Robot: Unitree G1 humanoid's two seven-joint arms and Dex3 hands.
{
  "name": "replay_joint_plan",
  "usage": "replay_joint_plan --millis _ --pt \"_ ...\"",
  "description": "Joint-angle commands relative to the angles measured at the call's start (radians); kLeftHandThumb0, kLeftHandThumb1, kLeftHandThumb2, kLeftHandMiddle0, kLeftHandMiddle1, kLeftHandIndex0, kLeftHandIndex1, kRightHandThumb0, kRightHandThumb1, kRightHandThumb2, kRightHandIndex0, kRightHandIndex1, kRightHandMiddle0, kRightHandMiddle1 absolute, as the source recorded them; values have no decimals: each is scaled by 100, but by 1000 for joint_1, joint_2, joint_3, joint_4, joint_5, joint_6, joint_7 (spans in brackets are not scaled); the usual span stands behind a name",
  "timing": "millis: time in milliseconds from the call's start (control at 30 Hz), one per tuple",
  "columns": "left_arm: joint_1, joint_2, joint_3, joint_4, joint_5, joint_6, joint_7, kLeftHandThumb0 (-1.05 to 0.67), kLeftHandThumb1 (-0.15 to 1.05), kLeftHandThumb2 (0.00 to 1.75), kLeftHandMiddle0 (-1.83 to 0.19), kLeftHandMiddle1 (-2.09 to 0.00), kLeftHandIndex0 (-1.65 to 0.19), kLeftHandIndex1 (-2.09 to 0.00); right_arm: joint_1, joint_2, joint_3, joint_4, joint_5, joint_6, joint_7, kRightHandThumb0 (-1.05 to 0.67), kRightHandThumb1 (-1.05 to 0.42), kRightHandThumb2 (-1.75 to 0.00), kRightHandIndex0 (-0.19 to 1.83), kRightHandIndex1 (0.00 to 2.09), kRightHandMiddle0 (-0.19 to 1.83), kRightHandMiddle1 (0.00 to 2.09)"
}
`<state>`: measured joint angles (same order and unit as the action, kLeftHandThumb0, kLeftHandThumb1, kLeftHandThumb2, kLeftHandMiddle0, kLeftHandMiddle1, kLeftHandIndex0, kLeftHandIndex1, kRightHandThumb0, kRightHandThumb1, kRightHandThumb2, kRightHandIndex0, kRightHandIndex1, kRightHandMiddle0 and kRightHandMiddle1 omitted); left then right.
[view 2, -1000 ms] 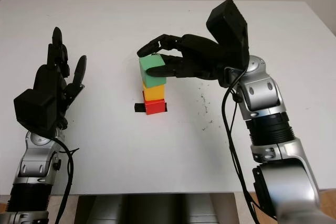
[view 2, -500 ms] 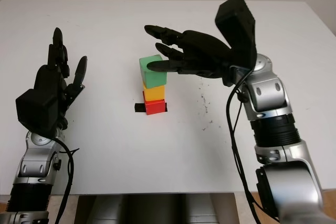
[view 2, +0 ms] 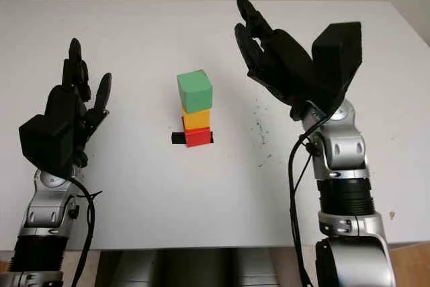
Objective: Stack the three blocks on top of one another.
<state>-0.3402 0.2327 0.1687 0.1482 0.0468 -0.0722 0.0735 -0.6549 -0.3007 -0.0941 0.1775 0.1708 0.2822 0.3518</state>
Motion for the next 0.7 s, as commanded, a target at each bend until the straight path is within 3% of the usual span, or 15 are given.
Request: replay_joint_plan --millis 0,667 --pt "0 -11 11 5 -22 7 -7 -66 105 46 16 -4 14 -4 21 19 -21 45 -4 -39 -30 -77 -105 -77 -19 0 -19 0" --pt "-3 -34 21 23 -86 10 -19 -65 105 50 18 -5 15 -5 95 77 -25 121 -29 -151 -122 -78 -105 -72 -19 0 -19 0"
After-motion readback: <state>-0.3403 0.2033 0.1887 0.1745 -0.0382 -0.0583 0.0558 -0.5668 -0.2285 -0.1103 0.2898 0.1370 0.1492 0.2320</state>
